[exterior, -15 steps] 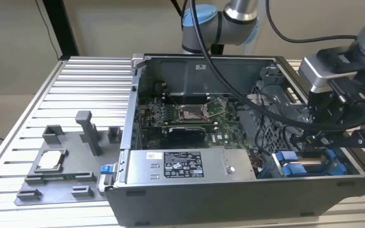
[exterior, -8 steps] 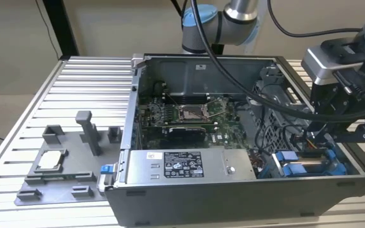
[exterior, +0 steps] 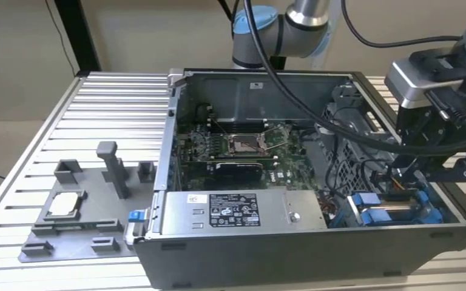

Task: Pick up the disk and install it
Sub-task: 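Insert the second disk wire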

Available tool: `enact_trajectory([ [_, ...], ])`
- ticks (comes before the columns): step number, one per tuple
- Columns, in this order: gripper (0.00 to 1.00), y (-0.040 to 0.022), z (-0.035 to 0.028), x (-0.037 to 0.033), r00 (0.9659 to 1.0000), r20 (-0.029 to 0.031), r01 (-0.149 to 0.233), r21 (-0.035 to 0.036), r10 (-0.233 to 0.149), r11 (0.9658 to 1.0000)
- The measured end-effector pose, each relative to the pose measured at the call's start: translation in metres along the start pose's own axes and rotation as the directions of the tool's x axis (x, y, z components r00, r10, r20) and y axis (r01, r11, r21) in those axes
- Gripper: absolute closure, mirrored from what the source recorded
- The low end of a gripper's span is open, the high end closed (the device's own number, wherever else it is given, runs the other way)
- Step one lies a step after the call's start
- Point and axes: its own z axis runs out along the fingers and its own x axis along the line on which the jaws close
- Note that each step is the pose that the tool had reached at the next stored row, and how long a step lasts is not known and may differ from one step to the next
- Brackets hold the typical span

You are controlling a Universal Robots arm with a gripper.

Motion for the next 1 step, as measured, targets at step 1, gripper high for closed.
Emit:
enact_trajectory([
  [1,0.00,0.0000,0.0000,0.0000,1.0000,-0.0002,0.000,0.0000,0.000,1.0000],
])
